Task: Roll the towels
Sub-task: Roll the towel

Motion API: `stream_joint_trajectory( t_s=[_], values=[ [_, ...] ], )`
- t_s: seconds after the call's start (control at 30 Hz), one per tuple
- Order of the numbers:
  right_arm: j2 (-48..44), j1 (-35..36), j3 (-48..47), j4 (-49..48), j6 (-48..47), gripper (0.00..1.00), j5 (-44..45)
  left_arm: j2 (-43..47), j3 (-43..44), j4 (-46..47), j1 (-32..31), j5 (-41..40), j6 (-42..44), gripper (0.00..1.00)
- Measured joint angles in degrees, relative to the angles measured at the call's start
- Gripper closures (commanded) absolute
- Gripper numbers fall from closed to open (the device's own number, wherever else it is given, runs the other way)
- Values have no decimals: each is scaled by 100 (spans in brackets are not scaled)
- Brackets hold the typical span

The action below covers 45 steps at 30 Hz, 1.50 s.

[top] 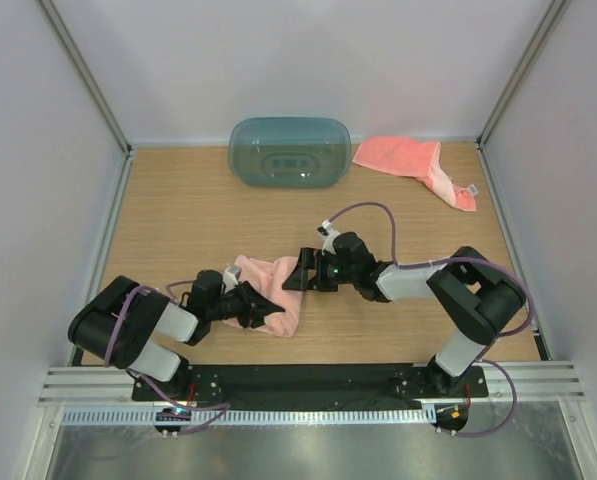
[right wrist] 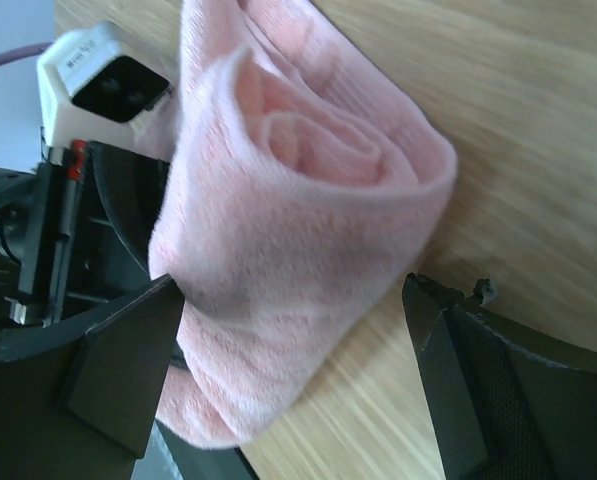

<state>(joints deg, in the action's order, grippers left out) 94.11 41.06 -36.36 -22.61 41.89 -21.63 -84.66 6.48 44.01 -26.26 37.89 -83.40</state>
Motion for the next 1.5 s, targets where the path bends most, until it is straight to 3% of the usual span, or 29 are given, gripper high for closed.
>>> stream_joint_trajectory(
  t_s=[0.07,0.17,0.2,0.3,0.6,0.73,0.8,0.93,1.13,1.3,1.5],
  values=[
    [256,72,-114,-345,46,4,9,-273,-24,289,50,127,-33,100],
    [564,175,-208,-789,114,20,31,-660,-61,828,111,310,-63,100],
    [632,197,-205,-901,151,33,48,-763,-79,1001,131,358,-63,98],
    [793,225,-179,-1069,238,54,109,-914,-109,1283,149,400,-57,89],
    [634,271,-203,-800,350,65,315,-479,-122,866,144,243,149,55],
    [417,299,-466,52,295,67,544,350,42,-328,118,-42,542,50],
    [297,321,-608,527,247,68,658,968,245,-1379,66,-323,859,47],
    [94,323,-826,1305,153,69,839,2308,732,-3674,-87,-1235,1519,37],
    [-55,319,-1032,2181,85,69,911,3510,1434,-6033,-260,-2503,2341,29],
    [-59,341,-1292,2771,26,69,968,3764,2227,-7274,-1357,-3921,2739,30],
    [-59,470,-1589,3421,2,68,1113,3038,3285,-7796,-3136,-5525,3008,33]
  ],
)
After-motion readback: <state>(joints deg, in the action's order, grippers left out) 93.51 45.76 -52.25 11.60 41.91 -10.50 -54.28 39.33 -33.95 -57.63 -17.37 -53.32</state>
